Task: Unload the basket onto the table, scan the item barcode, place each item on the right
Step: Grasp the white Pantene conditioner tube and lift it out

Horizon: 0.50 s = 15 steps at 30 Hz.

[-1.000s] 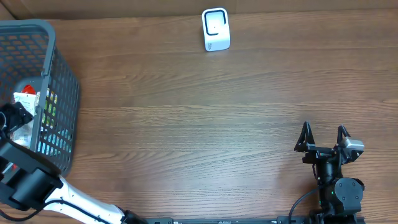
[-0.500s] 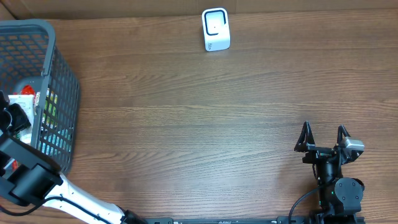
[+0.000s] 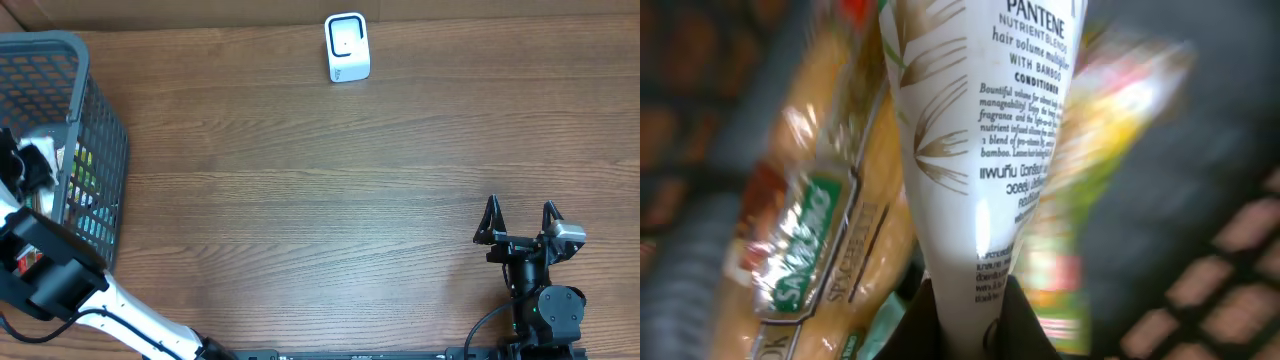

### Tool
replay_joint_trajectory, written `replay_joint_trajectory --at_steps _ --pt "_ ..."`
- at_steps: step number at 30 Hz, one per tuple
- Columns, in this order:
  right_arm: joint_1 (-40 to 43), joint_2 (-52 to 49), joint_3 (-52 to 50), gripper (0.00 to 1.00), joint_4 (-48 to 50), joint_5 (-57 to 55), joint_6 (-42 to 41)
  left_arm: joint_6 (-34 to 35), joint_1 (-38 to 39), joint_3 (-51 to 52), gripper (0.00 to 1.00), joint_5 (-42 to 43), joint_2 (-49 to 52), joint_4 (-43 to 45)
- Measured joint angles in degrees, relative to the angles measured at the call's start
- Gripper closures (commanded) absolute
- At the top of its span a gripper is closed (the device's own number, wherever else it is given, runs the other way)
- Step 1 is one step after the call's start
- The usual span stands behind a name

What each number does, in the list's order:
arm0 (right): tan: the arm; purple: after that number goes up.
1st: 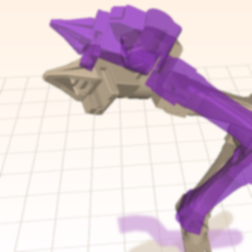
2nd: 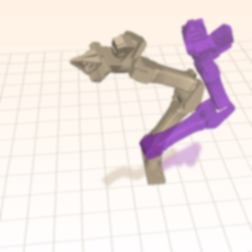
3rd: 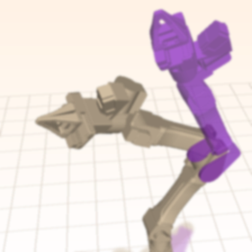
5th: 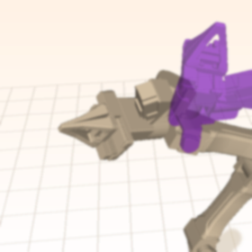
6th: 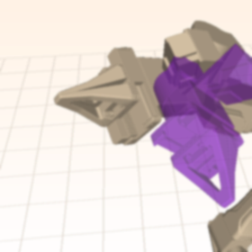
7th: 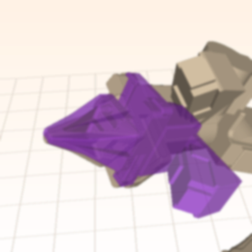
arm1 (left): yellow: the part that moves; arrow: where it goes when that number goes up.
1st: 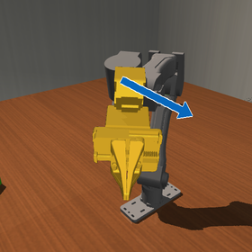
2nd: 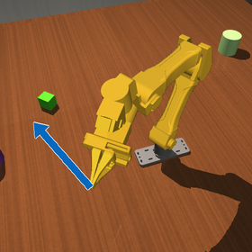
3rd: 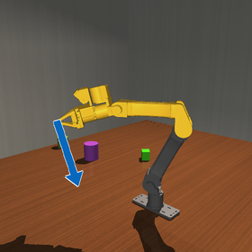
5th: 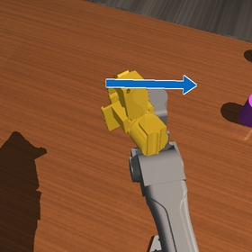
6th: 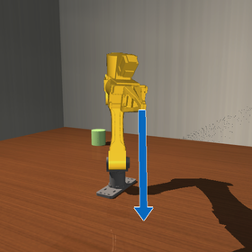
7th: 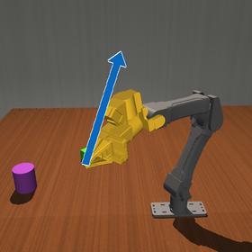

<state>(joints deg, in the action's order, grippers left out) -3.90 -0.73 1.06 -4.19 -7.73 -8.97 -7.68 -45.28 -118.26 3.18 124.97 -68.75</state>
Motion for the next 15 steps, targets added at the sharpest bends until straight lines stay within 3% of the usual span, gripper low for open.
replay_joint_trajectory --at_steps 8,15 --pt "0.0 0.0 0.0 0.0 0.0 0.0 0.0 4.7 3.5 -13.6 0.96 3.8 -5.5 -1.6" --pt "0.0 0.0 0.0 0.0 0.0 0.0 0.0 7.2 6.9 -17.1 0.96 12.5 -20.2 -2.2"
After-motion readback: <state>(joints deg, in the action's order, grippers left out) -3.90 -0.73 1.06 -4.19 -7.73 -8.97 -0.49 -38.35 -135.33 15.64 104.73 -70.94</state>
